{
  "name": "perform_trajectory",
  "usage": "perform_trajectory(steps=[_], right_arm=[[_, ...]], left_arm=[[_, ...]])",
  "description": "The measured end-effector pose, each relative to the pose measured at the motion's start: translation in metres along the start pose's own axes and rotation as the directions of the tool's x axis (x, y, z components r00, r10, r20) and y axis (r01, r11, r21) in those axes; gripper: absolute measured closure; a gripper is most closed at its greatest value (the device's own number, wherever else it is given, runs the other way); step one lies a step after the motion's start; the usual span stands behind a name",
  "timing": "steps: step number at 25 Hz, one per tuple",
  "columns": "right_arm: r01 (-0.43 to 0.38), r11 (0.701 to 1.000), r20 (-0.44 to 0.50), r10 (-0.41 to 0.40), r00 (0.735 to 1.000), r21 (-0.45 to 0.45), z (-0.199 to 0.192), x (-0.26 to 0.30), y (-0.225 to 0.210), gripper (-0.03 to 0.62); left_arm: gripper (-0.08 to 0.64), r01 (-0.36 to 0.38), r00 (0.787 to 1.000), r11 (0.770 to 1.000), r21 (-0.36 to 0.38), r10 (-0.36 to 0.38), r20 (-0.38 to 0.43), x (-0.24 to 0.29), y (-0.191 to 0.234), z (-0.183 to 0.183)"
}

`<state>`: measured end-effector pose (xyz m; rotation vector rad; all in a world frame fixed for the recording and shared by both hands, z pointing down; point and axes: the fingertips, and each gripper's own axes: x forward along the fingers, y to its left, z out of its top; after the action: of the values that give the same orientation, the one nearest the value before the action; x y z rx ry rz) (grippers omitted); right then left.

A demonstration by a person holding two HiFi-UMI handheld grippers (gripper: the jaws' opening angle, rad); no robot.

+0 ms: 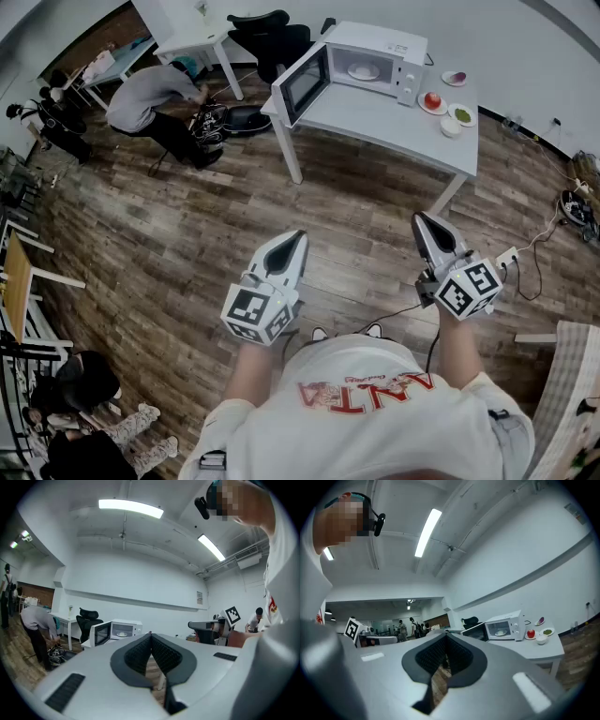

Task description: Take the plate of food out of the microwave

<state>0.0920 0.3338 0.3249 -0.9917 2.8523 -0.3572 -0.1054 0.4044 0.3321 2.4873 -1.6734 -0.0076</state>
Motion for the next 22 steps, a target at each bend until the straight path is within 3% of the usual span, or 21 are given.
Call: perform_trajectory(steps=[14,22], right_arm=[[0.022,1.000,0.016,-0.022,1.000,-0.002,0.005,-0.002,-0.006,0.591],[0.025,0.991,0.068,-0.034,0.997,0.135,0.007,-0.013,-0.031,0.589]], left_arm=[[0.551,0.012,1.000,1.000,-0.002,-0.012,-0.010,0.009,0.000,-0.001],[0.551,0.013,1.000,1.000,0.005,-0.013,-0.021,0.020,-0.012,0.000]])
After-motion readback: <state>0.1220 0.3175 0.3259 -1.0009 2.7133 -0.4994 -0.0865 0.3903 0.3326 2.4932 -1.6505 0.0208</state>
